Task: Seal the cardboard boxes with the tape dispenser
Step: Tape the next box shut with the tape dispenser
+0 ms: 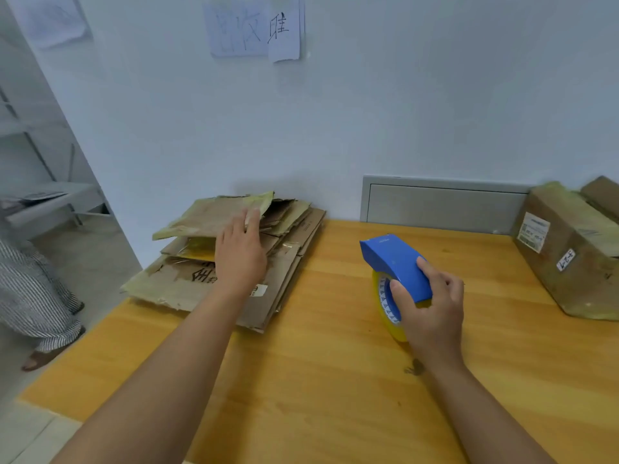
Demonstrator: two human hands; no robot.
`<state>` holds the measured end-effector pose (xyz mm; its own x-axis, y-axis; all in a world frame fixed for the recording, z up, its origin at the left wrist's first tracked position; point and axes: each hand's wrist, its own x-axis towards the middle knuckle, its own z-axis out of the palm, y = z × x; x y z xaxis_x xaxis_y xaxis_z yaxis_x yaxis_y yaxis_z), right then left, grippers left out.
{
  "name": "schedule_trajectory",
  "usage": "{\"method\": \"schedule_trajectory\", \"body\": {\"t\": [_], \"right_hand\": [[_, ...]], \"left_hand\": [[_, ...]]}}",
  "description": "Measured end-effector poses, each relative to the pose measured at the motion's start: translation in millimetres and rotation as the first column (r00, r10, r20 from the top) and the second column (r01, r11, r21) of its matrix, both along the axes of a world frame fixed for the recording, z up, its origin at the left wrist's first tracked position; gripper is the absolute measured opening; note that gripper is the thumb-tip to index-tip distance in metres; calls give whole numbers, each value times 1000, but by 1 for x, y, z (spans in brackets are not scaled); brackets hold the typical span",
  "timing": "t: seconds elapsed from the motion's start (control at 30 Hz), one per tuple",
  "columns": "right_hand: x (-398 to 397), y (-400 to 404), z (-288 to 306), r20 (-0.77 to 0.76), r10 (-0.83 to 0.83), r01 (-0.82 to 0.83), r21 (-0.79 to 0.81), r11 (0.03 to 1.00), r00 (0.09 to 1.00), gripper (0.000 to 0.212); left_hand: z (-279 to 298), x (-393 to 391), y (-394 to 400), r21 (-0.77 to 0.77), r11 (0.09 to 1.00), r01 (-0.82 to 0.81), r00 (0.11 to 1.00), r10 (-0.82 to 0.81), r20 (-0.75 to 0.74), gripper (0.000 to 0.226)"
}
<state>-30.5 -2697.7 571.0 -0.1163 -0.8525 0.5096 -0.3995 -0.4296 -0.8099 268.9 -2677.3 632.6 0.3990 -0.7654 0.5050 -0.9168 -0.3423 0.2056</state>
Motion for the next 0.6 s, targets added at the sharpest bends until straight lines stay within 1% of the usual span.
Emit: {"method": "schedule_trajectory", "body": {"t": [0.13, 0.3, 0.43, 0.5, 0.6], "right_hand": [[-4, 2, -7, -24, 5, -5, -25, 1000, 1000, 59], [-4, 2, -7, -27, 11, -12, -38, 999, 1000, 58], [-2, 3, -7, -1, -2, 2, -68, 998, 1000, 59], [-2, 5, -5, 3, -6, 6, -74, 997, 1000, 59], [-4, 9, 4, 10, -17, 18, -97, 995, 1000, 60]], "left_hand": [[-3, 11, -4, -63, 998, -21, 997, 26, 67, 54], [8, 6, -4, -189, 980, 65, 989, -38, 144, 29], [31, -12, 0, -328, 935, 136, 971, -61, 231, 21], [46, -24, 3, -402, 899, 176, 969, -87, 230, 17], [68, -49, 9, -471, 860, 196, 980, -151, 133, 24]]}}
